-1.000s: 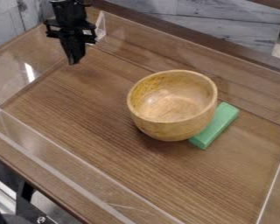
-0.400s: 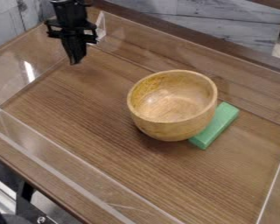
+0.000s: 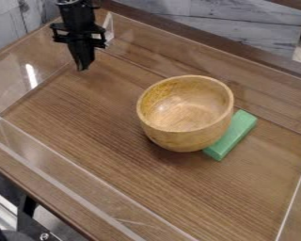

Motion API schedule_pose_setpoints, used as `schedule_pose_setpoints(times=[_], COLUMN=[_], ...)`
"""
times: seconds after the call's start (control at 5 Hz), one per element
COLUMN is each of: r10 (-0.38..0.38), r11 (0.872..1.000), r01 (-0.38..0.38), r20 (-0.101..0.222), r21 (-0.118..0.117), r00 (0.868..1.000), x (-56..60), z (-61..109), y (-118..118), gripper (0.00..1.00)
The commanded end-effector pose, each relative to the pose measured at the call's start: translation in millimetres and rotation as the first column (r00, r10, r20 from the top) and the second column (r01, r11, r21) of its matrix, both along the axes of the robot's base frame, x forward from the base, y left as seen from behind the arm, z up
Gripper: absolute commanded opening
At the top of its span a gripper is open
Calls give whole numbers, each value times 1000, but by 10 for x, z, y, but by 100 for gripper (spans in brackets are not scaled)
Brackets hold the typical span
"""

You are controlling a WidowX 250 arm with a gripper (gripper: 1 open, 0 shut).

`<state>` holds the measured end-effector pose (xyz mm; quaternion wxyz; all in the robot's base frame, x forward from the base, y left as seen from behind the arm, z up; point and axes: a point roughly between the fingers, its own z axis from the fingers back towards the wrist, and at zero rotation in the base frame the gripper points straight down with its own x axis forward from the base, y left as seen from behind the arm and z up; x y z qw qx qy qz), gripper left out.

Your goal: Remove the green block from inside the brown bowl and put it on the table

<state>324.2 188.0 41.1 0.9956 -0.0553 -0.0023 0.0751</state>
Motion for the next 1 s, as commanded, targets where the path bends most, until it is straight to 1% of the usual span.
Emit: schedule_pose_setpoints(times=[0.0, 0.8], r10=[-5, -1], r11=[999, 1000], r01=[3, 1], r20=[60, 30], r21=[34, 7], r00=[998, 1000], x=[120, 147], z=[212, 197], y=[43, 15], gripper=[0, 0])
